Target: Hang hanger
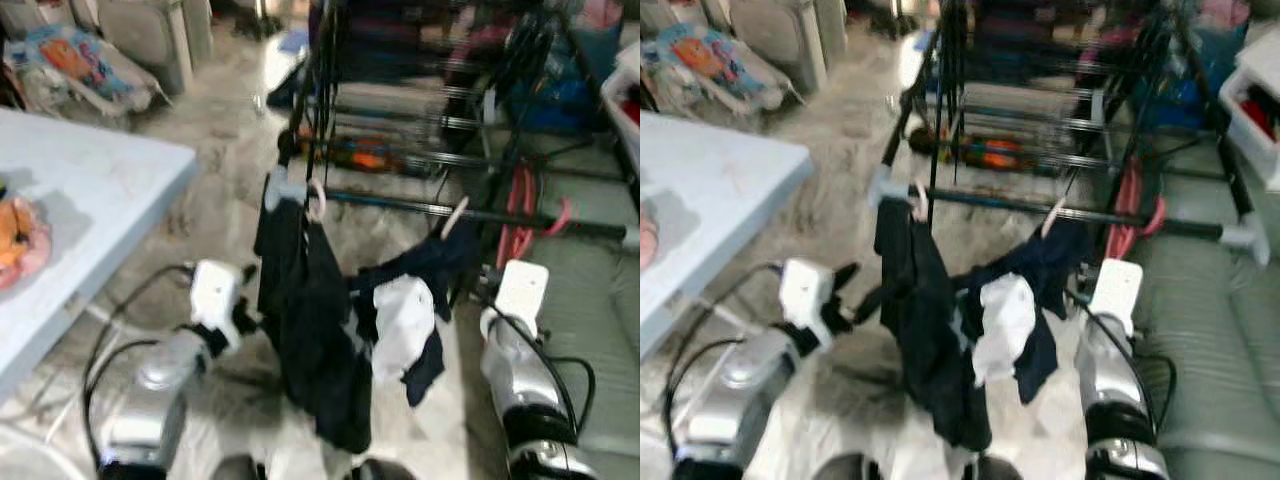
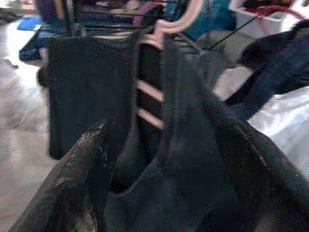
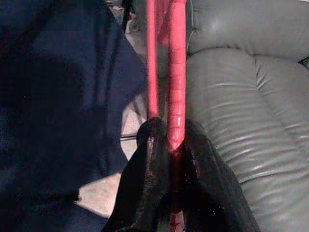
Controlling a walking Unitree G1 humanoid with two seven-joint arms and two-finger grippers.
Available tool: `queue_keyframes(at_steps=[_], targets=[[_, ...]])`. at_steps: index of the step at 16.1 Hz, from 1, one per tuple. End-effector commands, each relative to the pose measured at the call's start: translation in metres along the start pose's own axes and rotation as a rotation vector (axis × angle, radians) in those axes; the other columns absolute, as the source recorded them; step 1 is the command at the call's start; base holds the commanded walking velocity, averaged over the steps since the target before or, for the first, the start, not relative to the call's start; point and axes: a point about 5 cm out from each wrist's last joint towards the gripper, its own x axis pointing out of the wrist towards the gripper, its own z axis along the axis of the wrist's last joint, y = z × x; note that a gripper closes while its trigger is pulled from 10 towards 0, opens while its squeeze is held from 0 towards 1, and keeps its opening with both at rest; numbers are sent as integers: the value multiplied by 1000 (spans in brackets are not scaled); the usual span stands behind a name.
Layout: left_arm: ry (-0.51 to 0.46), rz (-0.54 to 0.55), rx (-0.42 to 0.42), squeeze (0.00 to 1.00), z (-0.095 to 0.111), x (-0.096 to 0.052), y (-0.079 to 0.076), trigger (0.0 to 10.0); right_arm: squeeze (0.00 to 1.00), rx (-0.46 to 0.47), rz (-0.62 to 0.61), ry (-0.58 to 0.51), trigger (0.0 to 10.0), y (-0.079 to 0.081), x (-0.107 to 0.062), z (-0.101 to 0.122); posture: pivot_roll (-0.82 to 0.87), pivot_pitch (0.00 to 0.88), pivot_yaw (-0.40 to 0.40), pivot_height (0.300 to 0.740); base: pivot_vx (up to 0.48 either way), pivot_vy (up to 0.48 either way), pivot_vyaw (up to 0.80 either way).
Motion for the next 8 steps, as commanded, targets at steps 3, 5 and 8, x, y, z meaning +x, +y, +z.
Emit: queue_keyframes(at_steps=[3,5,8], targets=[[22,-17,12,0,-2,0,-6,10000,0,-6,-8,53,10000,-13,15,12,-31,31,-23,740,0,0,0],[28,-16,16,0,-2,-3,-5,10000,0,-8,-3,97,10000,-22,23,15,-21,56,-26,740,0,0,0],[52,-2,28,0,-4,-8,-4,10000,0,30,85,316,10000,-23,25,-8,-12,67,-33,740,0,0,0]])
